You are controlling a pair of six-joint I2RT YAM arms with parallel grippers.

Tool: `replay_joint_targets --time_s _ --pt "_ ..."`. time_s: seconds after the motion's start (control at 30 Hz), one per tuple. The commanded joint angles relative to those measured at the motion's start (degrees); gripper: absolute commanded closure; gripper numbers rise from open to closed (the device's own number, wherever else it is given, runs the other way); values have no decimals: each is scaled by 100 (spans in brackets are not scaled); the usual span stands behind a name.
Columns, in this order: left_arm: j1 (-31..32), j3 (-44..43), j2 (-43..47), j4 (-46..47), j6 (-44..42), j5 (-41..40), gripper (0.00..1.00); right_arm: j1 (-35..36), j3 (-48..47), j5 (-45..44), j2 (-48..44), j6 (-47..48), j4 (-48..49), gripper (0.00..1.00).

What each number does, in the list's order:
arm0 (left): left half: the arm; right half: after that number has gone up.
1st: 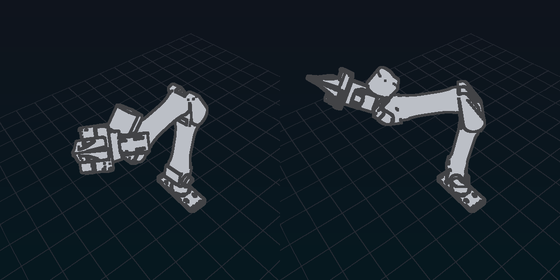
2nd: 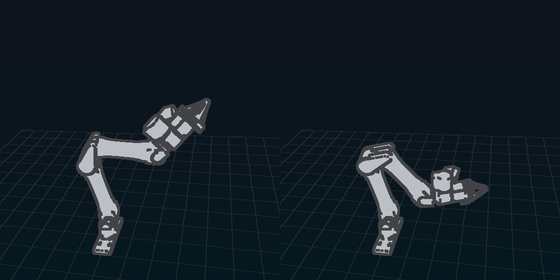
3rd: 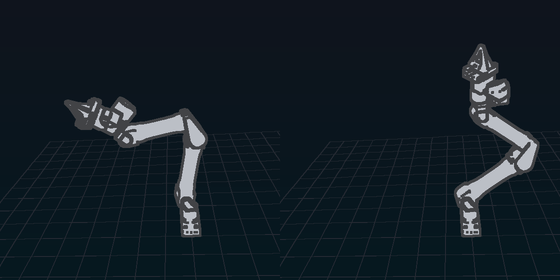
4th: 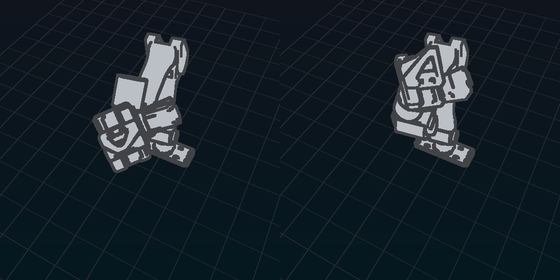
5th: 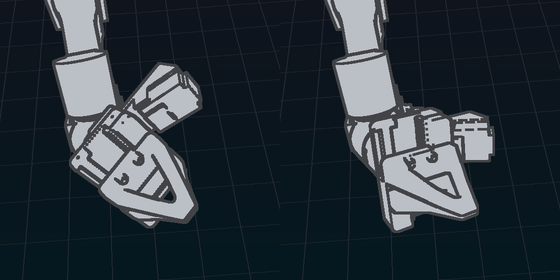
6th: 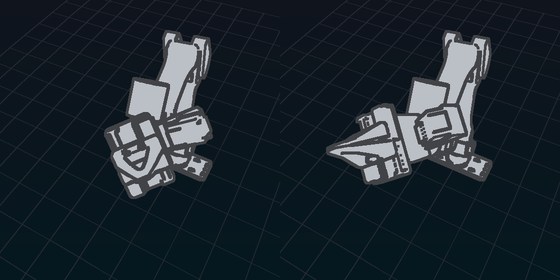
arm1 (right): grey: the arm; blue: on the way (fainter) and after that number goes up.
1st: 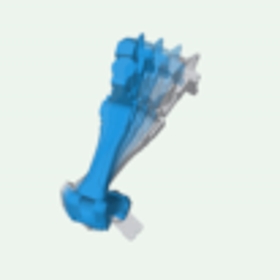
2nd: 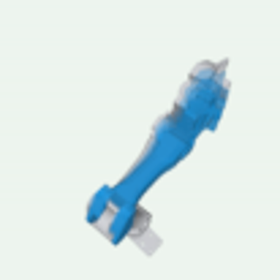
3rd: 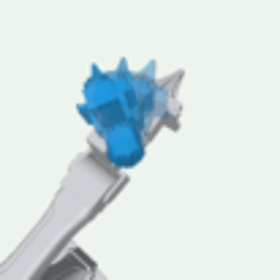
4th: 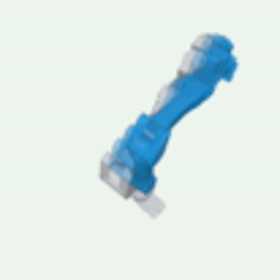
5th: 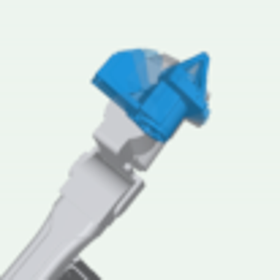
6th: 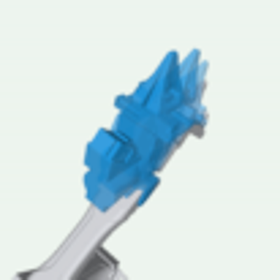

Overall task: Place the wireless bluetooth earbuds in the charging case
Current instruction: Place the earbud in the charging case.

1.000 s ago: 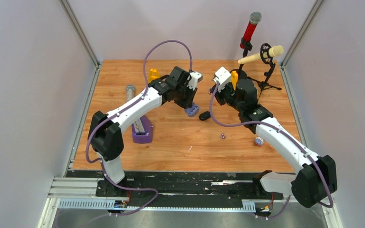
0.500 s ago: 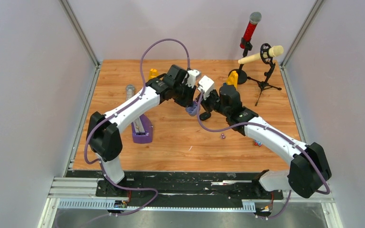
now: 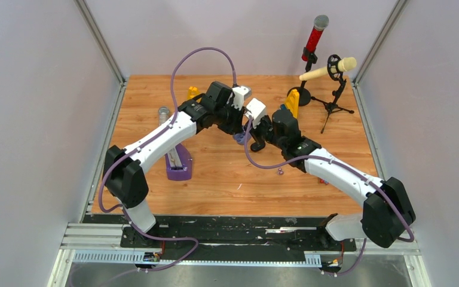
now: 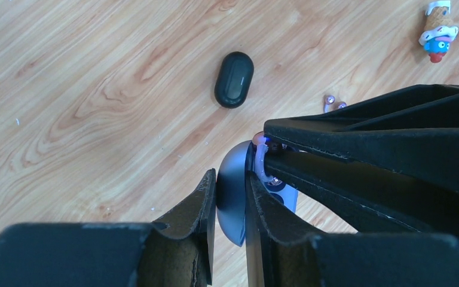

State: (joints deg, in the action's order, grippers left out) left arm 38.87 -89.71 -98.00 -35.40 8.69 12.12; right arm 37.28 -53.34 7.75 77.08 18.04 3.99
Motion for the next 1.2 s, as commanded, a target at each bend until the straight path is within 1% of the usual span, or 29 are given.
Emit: replay_joint_targets --time_s 0.0,0.43,0.7,1.07,1.17 --pt "6 -2 216 243 58 -51 81 78 -134 -217 -1 -67 243 90" --pt "4 -20 137 226 54 -258 81 191 -92 -188 -54 24 209 90" --pt "2 -24 118 217 63 -250 81 357 -43 -354 25 233 255 91" --pt "6 71 262 278 38 -267 81 348 37 -718 34 252 413 92" --pt "6 68 278 283 37 -258 81 342 24 -684 70 226 406 92"
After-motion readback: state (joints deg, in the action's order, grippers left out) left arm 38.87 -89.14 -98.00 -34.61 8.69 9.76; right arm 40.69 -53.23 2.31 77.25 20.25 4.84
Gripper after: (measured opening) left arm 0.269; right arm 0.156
